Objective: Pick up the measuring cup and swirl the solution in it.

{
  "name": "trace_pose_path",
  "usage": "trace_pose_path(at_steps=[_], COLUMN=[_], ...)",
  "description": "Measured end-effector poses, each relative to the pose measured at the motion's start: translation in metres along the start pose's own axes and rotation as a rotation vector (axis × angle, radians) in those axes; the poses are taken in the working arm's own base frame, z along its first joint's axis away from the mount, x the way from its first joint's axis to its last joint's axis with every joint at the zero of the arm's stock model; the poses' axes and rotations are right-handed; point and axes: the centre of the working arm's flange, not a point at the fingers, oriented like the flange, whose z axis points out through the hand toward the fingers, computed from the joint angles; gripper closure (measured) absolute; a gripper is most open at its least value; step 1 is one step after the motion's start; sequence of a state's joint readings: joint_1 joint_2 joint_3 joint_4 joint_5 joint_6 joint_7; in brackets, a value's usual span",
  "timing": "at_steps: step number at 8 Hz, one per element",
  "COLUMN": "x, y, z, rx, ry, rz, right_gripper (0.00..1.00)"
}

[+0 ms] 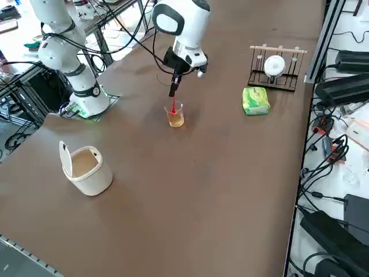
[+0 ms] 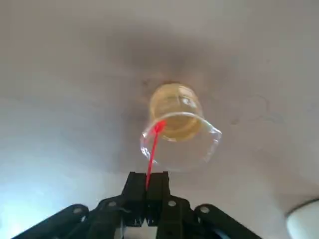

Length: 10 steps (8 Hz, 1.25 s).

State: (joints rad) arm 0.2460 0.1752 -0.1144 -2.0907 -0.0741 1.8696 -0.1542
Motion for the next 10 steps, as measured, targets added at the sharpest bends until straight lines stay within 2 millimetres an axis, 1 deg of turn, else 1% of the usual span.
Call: trace_pose_path(at_steps=[1, 3, 5, 8, 10], x=[-0.002, -0.001, 0.009, 0.02, 0.021], y=[0.01, 0.022, 0.028, 0.021, 0.017], z=[0.001, -0.001, -0.012, -0.014, -0.013], rx=[-0.029, -0.063, -0.067, 0.011, 0.043], ry=[-0.009, -0.003, 0.036, 0.075, 0.072], rz=[-0.017, -0.018, -0.008, 0.016, 0.034], right_gripper=[0.98, 0.98, 0.98, 0.98, 0.98])
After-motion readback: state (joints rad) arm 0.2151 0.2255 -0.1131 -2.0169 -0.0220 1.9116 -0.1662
